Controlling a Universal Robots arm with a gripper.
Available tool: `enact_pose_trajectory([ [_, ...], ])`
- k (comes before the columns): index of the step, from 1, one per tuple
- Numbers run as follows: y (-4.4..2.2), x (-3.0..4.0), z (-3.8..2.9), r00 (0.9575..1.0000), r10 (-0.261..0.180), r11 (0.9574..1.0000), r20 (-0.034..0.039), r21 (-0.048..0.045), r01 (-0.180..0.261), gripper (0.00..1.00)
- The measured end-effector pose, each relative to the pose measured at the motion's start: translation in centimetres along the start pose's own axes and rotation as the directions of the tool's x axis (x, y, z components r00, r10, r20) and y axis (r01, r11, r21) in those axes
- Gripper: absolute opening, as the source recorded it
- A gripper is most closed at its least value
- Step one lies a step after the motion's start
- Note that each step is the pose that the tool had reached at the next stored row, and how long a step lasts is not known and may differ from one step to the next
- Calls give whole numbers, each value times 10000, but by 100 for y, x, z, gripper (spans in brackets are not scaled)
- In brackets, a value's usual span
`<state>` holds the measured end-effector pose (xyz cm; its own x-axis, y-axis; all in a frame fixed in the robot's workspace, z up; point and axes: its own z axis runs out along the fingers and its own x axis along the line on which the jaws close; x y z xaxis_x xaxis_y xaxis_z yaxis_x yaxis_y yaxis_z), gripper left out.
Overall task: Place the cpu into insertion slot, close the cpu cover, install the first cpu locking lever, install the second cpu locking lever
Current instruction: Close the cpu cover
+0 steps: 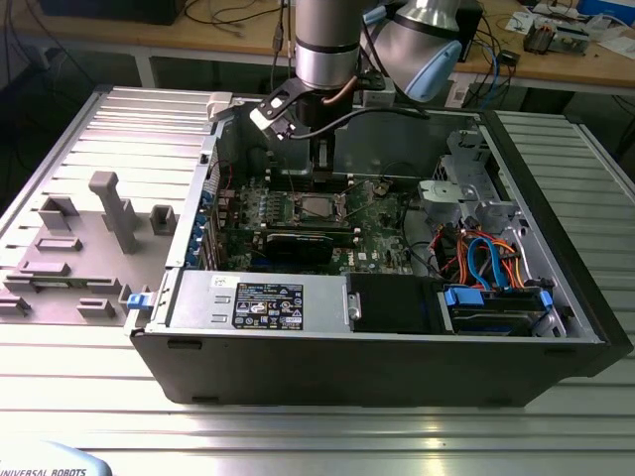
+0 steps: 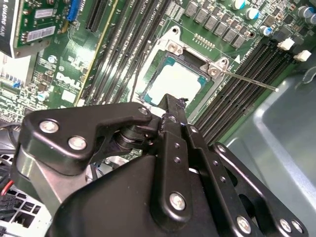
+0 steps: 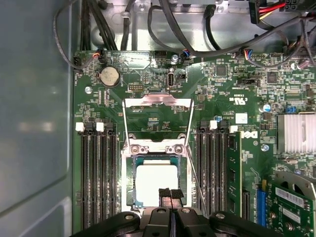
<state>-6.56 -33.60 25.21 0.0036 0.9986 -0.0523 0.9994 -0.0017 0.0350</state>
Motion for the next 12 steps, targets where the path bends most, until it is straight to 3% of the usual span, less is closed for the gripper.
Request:
enact_pose_trajectory([
  [6,0,7,0,9997,-9,10000,249,-2,9,11],
  [12,0,12,-1,9991,-15,10000,435,-2,15,11],
])
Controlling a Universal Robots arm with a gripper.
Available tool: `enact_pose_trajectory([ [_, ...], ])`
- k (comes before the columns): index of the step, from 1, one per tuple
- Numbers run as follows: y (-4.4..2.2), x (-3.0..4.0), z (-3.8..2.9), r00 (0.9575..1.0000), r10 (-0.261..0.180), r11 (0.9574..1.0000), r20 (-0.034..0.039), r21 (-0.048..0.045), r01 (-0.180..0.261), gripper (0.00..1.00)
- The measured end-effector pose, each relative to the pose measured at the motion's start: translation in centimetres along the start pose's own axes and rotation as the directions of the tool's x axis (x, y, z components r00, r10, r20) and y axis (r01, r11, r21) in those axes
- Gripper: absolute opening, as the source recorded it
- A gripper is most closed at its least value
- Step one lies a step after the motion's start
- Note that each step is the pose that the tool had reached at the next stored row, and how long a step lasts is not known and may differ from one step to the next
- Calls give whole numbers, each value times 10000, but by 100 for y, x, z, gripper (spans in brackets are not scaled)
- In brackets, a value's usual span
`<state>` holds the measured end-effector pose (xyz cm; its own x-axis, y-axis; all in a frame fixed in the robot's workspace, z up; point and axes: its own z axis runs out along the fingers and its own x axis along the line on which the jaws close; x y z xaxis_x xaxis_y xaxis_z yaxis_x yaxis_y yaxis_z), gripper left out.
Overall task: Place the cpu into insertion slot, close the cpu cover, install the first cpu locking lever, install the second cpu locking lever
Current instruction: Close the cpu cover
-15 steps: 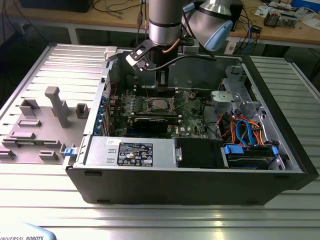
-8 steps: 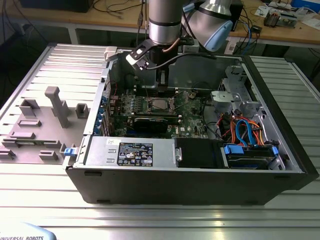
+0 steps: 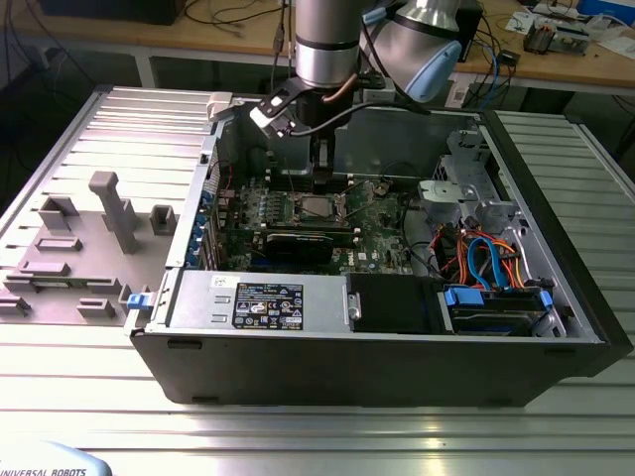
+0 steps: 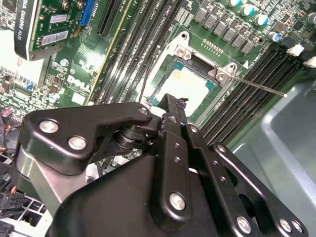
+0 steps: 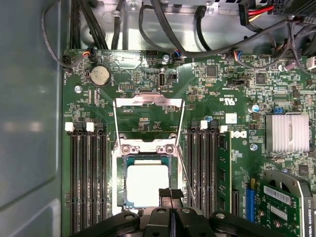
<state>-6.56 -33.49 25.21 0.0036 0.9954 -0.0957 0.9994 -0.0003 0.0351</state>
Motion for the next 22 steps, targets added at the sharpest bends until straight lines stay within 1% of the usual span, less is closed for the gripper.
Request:
enact_pose_trajectory([
  [3,0,2,0,10000,-4,10000,99,-1,4,11],
  [5,0,4,0,9998,-6,10000,181,0,6,11],
  [8,0,5,-2,9997,-8,10000,244,0,8,11],
  [10,1,5,-7,9997,-10,10000,260,0,10,11],
  [14,0,4,-10,9996,-10,10000,269,-1,10,11],
  [17,0,4,-11,9996,-11,10000,297,0,11,11],
  [21,0,4,-10,9995,-11,10000,301,0,11,11],
  [22,0,5,-10,9994,-12,10000,346,-1,12,11],
])
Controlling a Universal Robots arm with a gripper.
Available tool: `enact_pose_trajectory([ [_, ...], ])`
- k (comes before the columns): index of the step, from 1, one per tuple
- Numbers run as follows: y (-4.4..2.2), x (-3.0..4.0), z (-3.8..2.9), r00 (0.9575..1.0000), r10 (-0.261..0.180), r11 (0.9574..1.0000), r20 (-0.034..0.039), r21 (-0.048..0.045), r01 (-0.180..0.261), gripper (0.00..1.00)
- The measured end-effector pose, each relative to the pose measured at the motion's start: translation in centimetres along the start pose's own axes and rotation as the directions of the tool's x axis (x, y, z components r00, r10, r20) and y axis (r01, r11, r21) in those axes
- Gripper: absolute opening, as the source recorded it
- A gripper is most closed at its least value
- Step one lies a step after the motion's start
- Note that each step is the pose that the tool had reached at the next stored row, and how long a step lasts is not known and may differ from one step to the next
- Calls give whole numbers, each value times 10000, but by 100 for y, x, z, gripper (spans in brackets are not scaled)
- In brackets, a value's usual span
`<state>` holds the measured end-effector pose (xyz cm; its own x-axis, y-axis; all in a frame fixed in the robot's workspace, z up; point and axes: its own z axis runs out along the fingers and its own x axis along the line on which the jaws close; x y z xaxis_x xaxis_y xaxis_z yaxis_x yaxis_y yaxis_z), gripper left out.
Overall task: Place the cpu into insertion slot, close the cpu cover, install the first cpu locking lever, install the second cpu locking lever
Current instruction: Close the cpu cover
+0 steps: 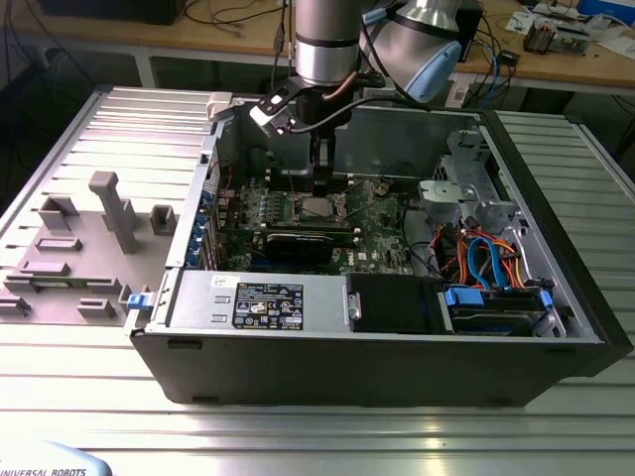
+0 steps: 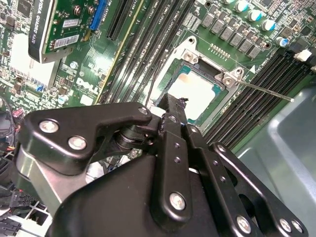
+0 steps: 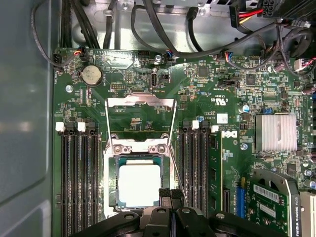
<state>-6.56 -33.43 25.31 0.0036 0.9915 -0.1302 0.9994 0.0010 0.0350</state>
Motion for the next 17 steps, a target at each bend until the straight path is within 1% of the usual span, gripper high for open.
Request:
enact_pose_trajectory([
  [1,0,0,0,10000,0,10000,2,0,0,11],
  [3,1,-4,-26,10000,0,10000,10,1,0,11],
  [7,2,-7,-53,10000,0,10000,9,0,0,11],
  [8,2,-9,-71,10000,0,10000,9,0,0,11],
  [15,6,-13,-97,10000,0,10000,13,2,0,11],
  [16,6,-13,-102,10000,0,10000,10,1,0,11],
  [17,7,-14,-104,10000,-1,10000,-27,-1,1,11],
])
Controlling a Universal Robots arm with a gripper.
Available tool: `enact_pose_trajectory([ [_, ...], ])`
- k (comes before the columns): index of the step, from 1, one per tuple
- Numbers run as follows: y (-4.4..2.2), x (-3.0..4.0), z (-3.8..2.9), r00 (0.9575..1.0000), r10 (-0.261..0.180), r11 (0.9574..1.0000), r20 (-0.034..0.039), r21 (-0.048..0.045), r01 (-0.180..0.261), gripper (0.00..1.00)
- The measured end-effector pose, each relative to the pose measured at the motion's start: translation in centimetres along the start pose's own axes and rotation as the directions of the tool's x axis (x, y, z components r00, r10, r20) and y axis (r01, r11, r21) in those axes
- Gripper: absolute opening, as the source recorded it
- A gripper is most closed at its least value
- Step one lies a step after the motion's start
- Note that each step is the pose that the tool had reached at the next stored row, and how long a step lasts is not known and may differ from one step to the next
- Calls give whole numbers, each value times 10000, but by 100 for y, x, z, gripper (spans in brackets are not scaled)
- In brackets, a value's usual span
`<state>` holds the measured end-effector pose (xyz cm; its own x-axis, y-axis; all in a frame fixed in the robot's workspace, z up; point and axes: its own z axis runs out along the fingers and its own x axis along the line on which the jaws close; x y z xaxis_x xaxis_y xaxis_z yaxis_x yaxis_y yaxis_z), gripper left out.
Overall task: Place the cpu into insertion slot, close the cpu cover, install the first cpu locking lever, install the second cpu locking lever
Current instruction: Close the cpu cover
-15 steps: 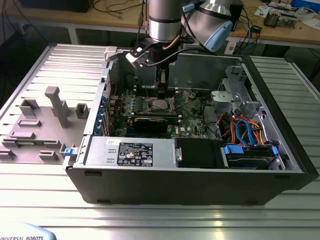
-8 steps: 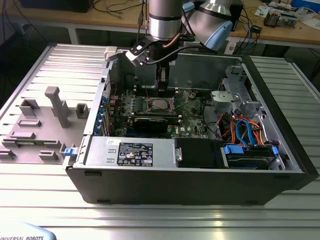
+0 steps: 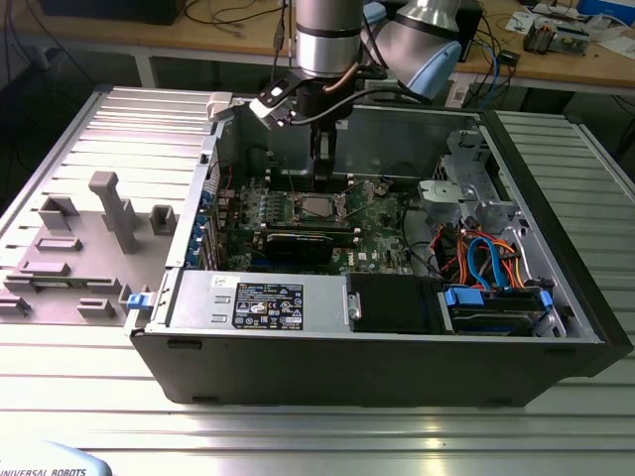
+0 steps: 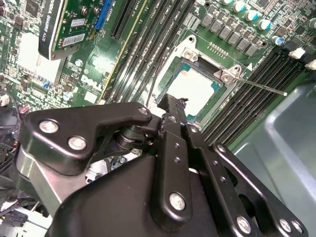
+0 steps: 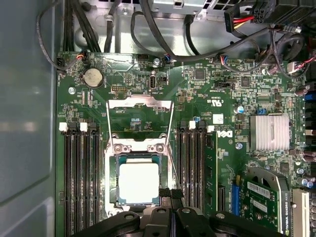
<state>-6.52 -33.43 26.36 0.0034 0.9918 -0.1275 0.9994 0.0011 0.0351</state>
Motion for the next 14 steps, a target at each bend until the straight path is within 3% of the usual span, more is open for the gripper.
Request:
enact_pose_trajectory([
  [3,0,1,0,9982,23,10000,-598,5,-22,11],
  [4,0,0,-2,9971,27,10000,-758,6,-27,11],
  [5,0,0,-7,9969,29,10000,-790,7,-28,11],
  [9,3,-12,-96,9968,31,10000,-799,6,-31,11],
  [14,22,-14,-112,9968,29,10000,-798,25,-27,11],
])
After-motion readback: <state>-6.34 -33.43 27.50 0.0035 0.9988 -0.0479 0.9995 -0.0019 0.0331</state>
